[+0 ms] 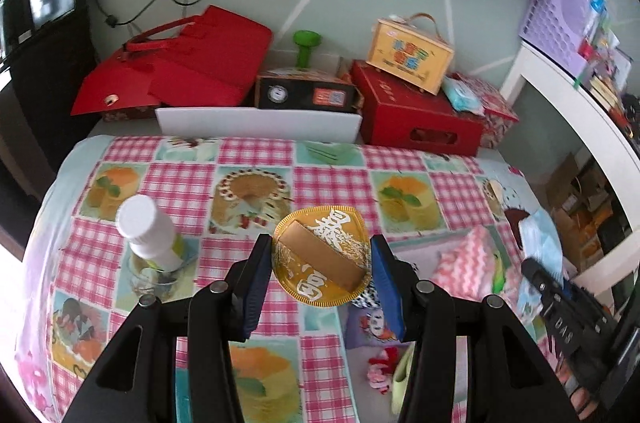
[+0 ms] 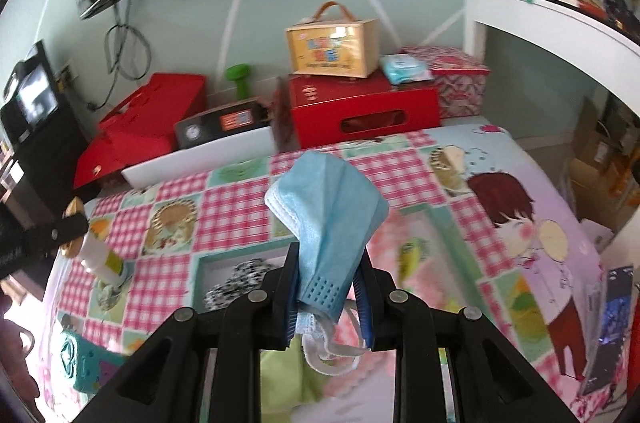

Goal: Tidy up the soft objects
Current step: 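Carry the orange disc and blue face mask over the white tray with both grippers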

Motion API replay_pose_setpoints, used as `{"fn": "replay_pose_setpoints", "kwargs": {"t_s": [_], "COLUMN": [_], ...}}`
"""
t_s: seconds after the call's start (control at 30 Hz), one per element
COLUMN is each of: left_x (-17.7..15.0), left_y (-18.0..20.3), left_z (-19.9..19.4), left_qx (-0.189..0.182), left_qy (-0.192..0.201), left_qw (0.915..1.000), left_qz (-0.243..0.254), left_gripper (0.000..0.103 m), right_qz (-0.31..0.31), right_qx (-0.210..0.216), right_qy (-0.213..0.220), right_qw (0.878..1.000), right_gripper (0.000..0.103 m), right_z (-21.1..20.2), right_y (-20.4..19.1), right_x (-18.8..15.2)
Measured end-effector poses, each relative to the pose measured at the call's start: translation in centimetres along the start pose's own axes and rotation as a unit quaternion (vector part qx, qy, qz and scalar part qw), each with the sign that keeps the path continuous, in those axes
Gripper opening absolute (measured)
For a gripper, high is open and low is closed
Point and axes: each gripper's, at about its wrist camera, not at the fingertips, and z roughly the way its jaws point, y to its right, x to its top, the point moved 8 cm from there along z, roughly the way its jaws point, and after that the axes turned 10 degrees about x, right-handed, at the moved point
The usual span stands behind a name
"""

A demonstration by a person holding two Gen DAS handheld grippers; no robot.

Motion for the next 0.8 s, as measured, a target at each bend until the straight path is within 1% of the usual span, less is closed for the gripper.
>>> {"fn": "replay_pose_setpoints", "kwargs": {"t_s": [0.13, 0.2, 0.3, 0.43, 0.57, 0.67, 0.8], "left_x": [-0.6, -1.0, -1.8, -3.2, -5.2, -6.8, -8.2], "left_y": [1.7, 2.6, 3.7, 5.2, 6.6, 7.5, 8.3], "left_z": [0.5, 1.0, 1.8, 3.3, 5.7, 7.4, 8.6], "left_qx": [-0.01, -0.017, -0.025, -0.035, -0.031, -0.038, -0.034], "left_qy": [-0.011, -0.021, -0.036, -0.063, -0.102, -0.134, -0.157], "left_qw": [0.9997, 0.9993, 0.9984, 0.9961, 0.9916, 0.9869, 0.9826], "left_qz": [0.017, 0.026, 0.037, 0.051, 0.073, 0.081, 0.093], "left_gripper": [0.05, 0.05, 0.05, 0.05, 0.05, 0.05, 0.05], "right_qz": [0.021, 0.026, 0.026, 0.024, 0.015, 0.012, 0.009], "right_qx": [-0.009, -0.014, -0.013, 0.003, -0.004, -0.008, -0.007], "right_qy": [-0.003, -0.013, -0.028, -0.055, -0.085, -0.106, -0.127], "right_qw": [1.0, 0.999, 0.999, 0.998, 0.996, 0.994, 0.992], "right_gripper": [0.026, 0.027, 0.027, 0.027, 0.027, 0.027, 0.027], "right_z": [-0.2, 0.1, 0.9, 2.3, 3.8, 4.8, 5.9], "right_y": [1.9, 2.6, 2.6, 2.1, 1.9, 2.0, 2.1], "right_x": [-0.2, -0.5, -1.0, -2.1, -3.4, -4.3, -5.3]}}
